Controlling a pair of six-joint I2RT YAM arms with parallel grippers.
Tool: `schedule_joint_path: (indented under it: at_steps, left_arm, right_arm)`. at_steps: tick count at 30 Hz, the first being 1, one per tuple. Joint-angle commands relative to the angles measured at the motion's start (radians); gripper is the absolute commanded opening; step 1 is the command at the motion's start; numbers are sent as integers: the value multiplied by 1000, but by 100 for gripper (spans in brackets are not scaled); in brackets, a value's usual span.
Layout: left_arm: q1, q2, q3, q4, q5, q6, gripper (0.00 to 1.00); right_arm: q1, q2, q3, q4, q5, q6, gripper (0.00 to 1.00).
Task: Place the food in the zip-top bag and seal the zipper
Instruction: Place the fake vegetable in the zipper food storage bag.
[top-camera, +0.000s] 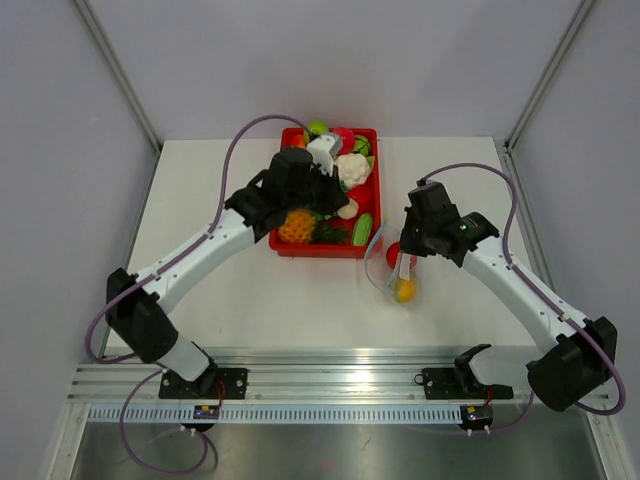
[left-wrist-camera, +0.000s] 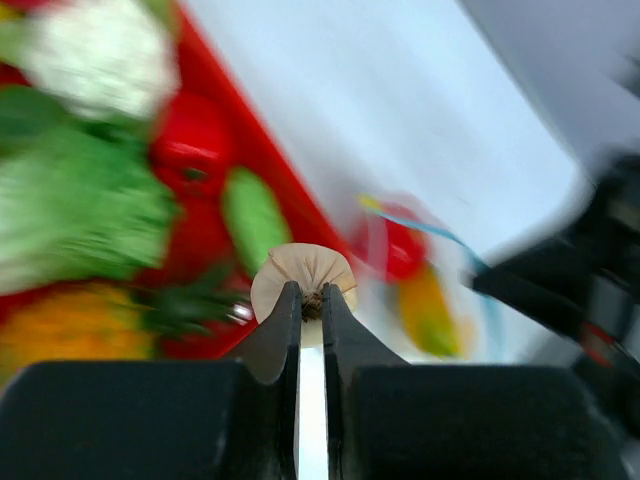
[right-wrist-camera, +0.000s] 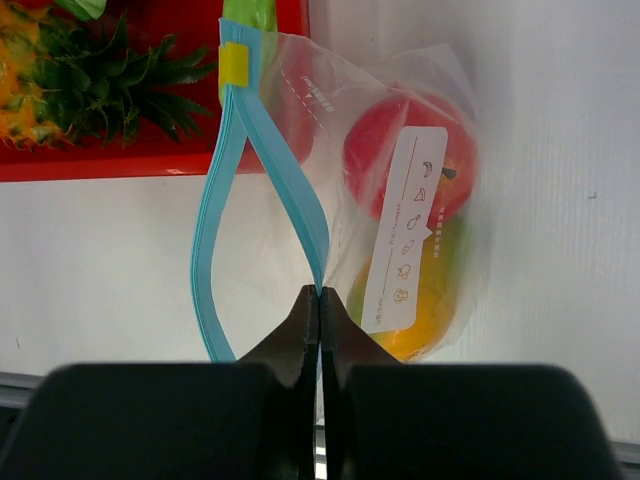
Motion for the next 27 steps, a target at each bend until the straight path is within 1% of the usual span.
schedule_joint_path:
  at_steps: [1, 4, 6, 8, 12, 17, 21, 22, 24, 25, 27]
  left_arm:
    - [-78, -113, -96, 43, 101, -110, 0]
    - [-135, -152, -162, 108, 160, -193, 0]
    - [-173, -153, -188, 166, 160, -236, 0]
    - [-188, -135, -213, 195, 151, -253, 0]
    - [-216, -58, -196, 234, 175, -279, 0]
    - [-248, 40, -161, 240, 151, -292, 0]
    - [-256, 65, -159, 237, 108, -295, 0]
    - [-256, 71, -156, 235, 109, -295, 2]
    - [-256, 89, -137, 209, 125, -290, 21]
    - [-256, 92, -132, 203, 134, -289, 47]
    - [-258, 89, -121, 197, 160, -284, 63]
  right_arm:
    - [2, -49, -13, 34, -16, 19, 0]
    - [2, -53, -14, 29, -10, 19, 0]
    - [2, -55, -14, 29, -15, 22, 0]
    - [2, -56, -14, 32, -21, 27, 0]
    - [2, -66, -3, 20, -30, 28, 0]
    - [2, -95, 0, 3, -32, 32, 0]
    - [2, -128, -6, -3, -38, 42, 0]
    - [2, -132, -8, -5, -41, 44, 0]
    - [2, -141, -13, -8, -41, 45, 0]
    - [2, -141, -16, -8, -41, 47, 0]
    - [2, -145, -23, -9, -39, 48, 0]
